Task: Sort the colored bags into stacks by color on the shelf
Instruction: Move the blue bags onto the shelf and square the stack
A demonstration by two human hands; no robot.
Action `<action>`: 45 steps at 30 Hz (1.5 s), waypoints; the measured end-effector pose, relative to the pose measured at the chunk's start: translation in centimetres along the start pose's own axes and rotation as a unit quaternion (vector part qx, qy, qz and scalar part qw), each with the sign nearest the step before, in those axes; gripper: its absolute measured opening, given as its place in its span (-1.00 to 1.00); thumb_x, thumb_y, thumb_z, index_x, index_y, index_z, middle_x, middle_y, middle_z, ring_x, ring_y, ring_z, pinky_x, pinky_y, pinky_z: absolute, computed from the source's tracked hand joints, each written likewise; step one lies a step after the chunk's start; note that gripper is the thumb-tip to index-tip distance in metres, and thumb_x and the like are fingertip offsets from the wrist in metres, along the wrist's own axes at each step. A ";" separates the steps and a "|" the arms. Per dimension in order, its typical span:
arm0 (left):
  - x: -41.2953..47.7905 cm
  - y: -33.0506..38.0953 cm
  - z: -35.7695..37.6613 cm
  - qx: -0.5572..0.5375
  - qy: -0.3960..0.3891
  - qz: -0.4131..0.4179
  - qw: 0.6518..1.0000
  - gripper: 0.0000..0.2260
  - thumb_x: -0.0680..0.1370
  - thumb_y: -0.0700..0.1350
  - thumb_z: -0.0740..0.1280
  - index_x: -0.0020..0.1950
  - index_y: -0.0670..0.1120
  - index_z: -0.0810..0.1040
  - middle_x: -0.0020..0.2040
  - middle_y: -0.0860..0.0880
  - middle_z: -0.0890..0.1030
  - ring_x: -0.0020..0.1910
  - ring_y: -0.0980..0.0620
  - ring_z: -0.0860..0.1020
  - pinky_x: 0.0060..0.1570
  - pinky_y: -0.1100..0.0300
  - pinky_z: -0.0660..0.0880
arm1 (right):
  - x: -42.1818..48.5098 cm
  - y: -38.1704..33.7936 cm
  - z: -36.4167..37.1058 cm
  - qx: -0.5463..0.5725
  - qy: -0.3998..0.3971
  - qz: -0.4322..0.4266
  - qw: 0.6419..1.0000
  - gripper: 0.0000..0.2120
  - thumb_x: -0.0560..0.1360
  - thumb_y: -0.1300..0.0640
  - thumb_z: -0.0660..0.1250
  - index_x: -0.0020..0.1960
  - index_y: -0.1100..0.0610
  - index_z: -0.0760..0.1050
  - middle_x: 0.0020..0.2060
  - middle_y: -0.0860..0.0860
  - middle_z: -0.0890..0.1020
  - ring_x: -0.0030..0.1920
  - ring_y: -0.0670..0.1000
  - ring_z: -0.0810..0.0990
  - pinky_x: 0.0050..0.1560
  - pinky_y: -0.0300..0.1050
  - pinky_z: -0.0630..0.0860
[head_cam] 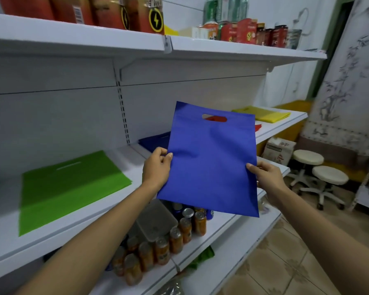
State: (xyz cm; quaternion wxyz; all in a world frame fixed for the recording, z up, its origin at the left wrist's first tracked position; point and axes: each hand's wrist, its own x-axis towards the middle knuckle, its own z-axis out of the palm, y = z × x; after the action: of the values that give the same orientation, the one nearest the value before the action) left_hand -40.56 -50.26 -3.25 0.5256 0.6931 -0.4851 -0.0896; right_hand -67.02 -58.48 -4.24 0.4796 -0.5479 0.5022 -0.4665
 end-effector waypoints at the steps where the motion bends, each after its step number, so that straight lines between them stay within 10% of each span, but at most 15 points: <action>1: 0.5 -0.1 0.5 0.000 -0.002 0.001 1.000 -0.84 0.63 -0.04 0.21 -0.03 -0.11 0.46 -0.14 -0.05 0.60 -0.14 -0.05 0.57 -0.12 0.00 0.51 | 0.7 0.1 -0.1 -0.001 0.003 0.002 1.000 -0.86 0.57 0.07 0.31 0.01 0.14 0.55 -0.01 0.03 0.63 0.05 0.14 0.61 0.15 0.23 0.54; 10: 8.6 -1.2 2.4 0.004 0.009 0.017 1.000 -0.86 0.61 -0.03 0.25 -0.10 -0.06 0.48 -0.30 -0.01 0.58 -0.25 -0.02 0.56 -0.17 0.00 0.53 | 10.5 -0.8 3.2 0.009 0.008 -0.019 1.000 -0.87 0.55 0.12 0.34 0.01 0.19 0.53 -0.07 0.06 0.62 -0.15 0.02 0.58 -0.26 -0.12 0.47; 23: 16.5 -6.6 1.5 0.073 0.018 -0.017 0.997 -0.86 0.57 -0.03 0.30 -0.13 -0.07 0.51 -0.25 0.05 0.57 -0.27 0.10 0.53 -0.23 0.18 0.51 | 24.4 -2.1 12.0 -0.109 -0.099 -0.104 0.984 -0.89 0.54 0.18 0.36 -0.18 0.10 0.55 -0.14 0.13 0.66 -0.14 0.16 0.63 -0.04 0.06 0.58; 38: 14.7 -10.7 4.3 0.266 0.052 -0.190 0.943 -0.73 0.57 0.11 0.25 -0.25 0.00 0.38 -0.35 0.08 0.49 -0.34 0.14 0.46 -0.40 0.23 0.28 | 34.2 1.9 18.1 -0.356 -0.248 -0.217 0.874 -0.64 0.49 -0.04 0.39 0.18 0.17 0.57 0.04 0.12 0.64 0.01 0.11 0.59 -0.08 -0.14 0.45; 45: 14.8 -10.2 5.0 0.295 0.069 -0.211 0.929 -0.84 0.56 0.14 0.27 -0.02 0.08 0.45 -0.29 0.18 0.51 -0.25 0.19 0.46 -0.41 0.29 0.26 | 34.7 3.2 17.4 -0.295 -0.254 -0.252 0.886 -0.57 0.48 0.03 0.42 0.30 0.15 0.50 -0.13 0.08 0.61 -0.12 0.04 0.55 -0.21 -0.19 0.38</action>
State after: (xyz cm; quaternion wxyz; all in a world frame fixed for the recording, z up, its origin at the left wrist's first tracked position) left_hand -30.21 -65.05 -8.01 0.2989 0.9078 -0.2943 -0.0032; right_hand -48.01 -92.22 -8.21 0.2737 -0.8719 0.3224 -0.2468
